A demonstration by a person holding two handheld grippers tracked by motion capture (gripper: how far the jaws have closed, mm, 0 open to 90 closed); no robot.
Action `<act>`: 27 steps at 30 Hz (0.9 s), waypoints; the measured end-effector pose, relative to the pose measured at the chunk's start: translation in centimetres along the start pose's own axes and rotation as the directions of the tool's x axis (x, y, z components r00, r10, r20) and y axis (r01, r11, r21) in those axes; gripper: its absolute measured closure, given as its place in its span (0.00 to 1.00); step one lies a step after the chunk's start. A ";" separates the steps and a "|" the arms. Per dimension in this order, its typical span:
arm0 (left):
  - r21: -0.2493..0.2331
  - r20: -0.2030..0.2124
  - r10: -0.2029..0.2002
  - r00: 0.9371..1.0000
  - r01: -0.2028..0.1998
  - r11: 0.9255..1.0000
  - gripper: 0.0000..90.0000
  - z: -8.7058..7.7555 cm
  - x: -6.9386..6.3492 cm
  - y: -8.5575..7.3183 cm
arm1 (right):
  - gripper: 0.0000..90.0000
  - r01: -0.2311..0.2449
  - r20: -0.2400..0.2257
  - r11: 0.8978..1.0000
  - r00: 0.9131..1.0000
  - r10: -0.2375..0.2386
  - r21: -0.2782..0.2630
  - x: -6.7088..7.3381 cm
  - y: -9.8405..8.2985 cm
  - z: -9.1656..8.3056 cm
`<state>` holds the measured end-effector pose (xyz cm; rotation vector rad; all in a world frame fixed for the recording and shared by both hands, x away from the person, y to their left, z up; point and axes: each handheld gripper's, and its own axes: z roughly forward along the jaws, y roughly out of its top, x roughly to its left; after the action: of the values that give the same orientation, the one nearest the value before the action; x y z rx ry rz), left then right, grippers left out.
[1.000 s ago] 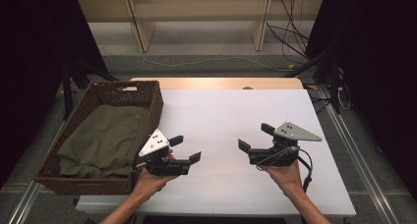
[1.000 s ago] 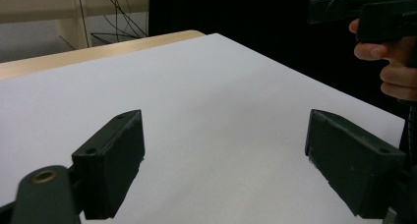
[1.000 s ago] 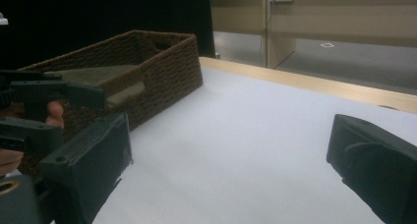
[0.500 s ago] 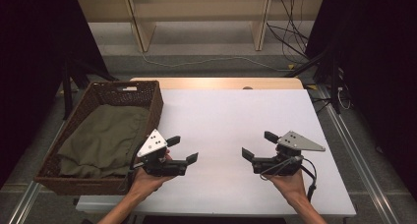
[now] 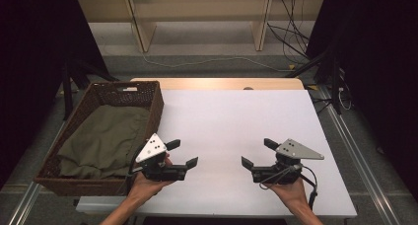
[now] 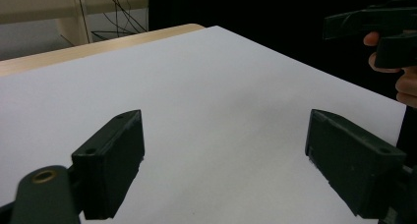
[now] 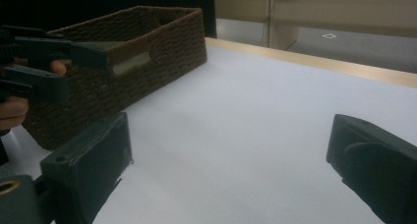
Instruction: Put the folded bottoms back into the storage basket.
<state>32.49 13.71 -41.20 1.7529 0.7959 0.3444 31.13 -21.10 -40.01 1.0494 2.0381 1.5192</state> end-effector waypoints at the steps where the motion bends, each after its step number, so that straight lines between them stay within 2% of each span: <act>1: 0.007 -0.001 0.002 1.000 -0.002 1.000 0.17 0.0 0.0 0.0 | 0.05 0.004 0.004 1.000 1.000 -0.004 0.000 -0.1 0.0 -0.1; 7: 0.017 0.001 0.009 1.000 -0.009 1.000 0.15 0.2 -0.2 -0.1 | 0.05 -0.009 0.020 1.000 1.000 0.008 0.019 -0.5 -0.5 -0.3; 15: 0.004 -0.011 0.007 1.000 -0.007 1.000 0.14 0.2 0.0 0.0 | 0.05 -0.024 0.017 1.000 1.000 0.025 -0.009 -0.9 -0.1 -0.6; 21: -0.006 -0.016 0.002 1.000 -0.002 1.000 0.14 0.1 0.1 0.1 | 0.05 -0.021 0.013 1.000 1.000 0.021 -0.002 -0.7 -0.2 -0.4; 27: -0.008 -0.020 0.004 1.000 -0.004 1.000 0.14 0.2 0.0 0.1 | 0.05 -0.022 0.015 1.000 1.000 0.022 -0.021 -0.8 0.0 -0.7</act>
<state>32.63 13.58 -41.17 1.7463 0.8046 0.3673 31.21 -22.13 -39.85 1.0759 2.0019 1.5354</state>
